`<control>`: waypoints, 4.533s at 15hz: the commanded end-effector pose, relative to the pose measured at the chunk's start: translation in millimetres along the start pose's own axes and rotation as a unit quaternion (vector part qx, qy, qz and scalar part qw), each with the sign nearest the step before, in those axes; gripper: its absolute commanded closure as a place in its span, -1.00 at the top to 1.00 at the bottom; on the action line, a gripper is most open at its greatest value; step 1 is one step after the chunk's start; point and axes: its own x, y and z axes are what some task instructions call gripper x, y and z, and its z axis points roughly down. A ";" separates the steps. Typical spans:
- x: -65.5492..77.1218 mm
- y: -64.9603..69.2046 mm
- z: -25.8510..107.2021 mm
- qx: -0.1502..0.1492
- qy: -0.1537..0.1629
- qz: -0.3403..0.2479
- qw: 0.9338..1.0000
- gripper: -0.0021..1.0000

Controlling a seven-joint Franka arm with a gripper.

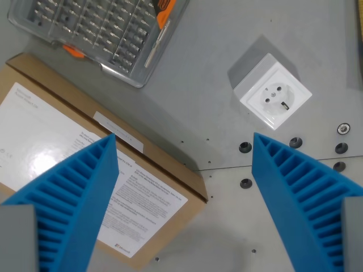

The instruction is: Move above the white socket

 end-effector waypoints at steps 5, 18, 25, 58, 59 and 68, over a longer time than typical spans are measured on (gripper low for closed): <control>-0.4 0.3 -2.0 0.000 0.003 -0.004 1.000 1.00; -3.5 12.7 15.8 0.005 0.027 -0.082 0.996 1.00; -7.2 27.8 41.3 0.003 0.047 -0.151 0.987 1.00; -36.6 109.8 176.4 0.014 0.068 -0.409 0.910 1.00; -37.3 111.3 179.0 0.014 0.069 -0.411 0.909 1.00; -43.6 119.5 192.1 0.018 0.075 -0.404 0.912 1.00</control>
